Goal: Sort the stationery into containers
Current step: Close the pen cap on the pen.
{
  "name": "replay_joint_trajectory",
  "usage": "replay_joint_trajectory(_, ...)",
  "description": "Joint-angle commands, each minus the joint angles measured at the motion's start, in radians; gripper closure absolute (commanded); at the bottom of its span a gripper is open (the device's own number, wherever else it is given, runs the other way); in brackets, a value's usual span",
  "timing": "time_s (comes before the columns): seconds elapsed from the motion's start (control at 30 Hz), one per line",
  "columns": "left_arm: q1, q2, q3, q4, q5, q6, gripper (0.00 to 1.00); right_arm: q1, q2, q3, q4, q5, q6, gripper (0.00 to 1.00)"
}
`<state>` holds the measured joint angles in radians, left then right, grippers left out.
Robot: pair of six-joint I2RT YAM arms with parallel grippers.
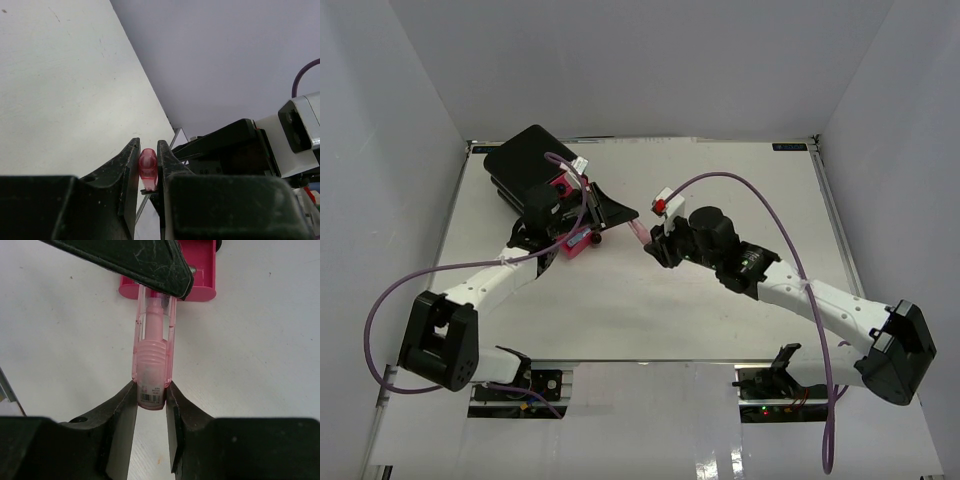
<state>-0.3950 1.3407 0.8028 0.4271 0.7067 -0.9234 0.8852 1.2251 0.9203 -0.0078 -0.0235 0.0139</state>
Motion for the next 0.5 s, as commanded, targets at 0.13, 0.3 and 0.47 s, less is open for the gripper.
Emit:
replay_joint_trajectory(0.13, -0.033, 0.038, 0.018, -0.036, 0.039, -0.068, 0.96, -0.005, -0.061, 0.14, 0.155, 0.06, -0.069, 0.57)
replay_joint_trajectory(0.3, -0.033, 0.043, 0.033, -0.054, 0.019, -0.051, 0.96, -0.014, -0.076, 0.157, 0.106, 0.071, -0.08, 0.5)
replay_joint_trajectory(0.47, -0.031, 0.069, 0.065, -0.039, 0.03, -0.071, 0.96, -0.032, -0.105, 0.149, 0.074, 0.088, -0.083, 0.41)
